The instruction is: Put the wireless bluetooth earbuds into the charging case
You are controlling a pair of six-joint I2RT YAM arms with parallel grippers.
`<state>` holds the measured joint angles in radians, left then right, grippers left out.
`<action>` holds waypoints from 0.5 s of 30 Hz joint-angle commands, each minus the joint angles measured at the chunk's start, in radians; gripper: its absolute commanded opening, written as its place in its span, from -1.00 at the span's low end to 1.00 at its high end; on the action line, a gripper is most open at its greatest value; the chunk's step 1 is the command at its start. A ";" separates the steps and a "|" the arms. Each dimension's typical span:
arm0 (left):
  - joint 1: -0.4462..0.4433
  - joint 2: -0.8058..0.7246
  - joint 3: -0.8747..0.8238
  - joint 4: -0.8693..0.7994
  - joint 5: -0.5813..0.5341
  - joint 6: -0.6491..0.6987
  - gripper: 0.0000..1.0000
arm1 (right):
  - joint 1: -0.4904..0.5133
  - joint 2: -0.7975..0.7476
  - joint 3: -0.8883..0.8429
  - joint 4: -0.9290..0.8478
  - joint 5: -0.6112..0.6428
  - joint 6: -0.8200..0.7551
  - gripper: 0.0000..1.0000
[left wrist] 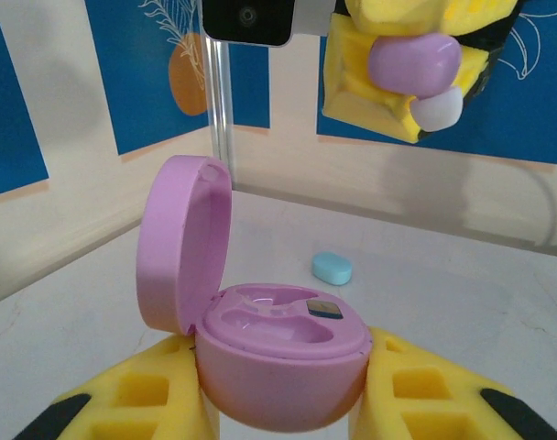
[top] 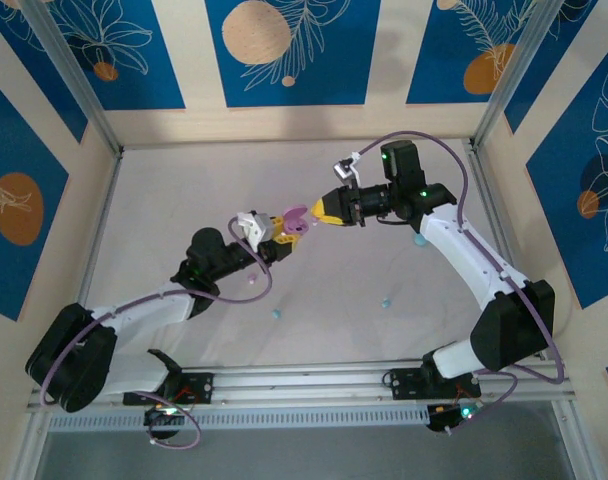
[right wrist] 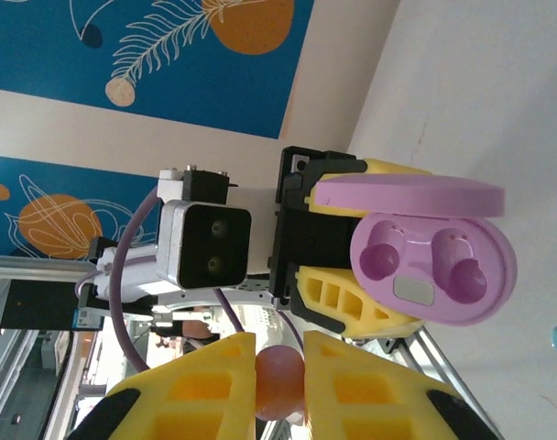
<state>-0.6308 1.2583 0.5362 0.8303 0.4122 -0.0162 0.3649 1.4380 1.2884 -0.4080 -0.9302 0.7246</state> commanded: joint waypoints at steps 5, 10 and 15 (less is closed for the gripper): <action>-0.023 -0.021 0.041 0.051 0.009 -0.003 -0.36 | -0.027 -0.016 -0.064 0.258 -0.200 0.174 -0.68; -0.025 -0.065 0.032 0.032 0.003 -0.008 -0.36 | -0.053 -0.008 -0.057 0.263 -0.306 0.170 -0.68; -0.025 -0.101 0.026 0.025 0.007 -0.008 -0.36 | -0.053 -0.007 -0.032 0.253 -0.362 0.168 -0.67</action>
<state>-0.6464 1.1866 0.5480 0.8303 0.4114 -0.0196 0.3119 1.4372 1.2324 -0.1635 -1.2011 0.8764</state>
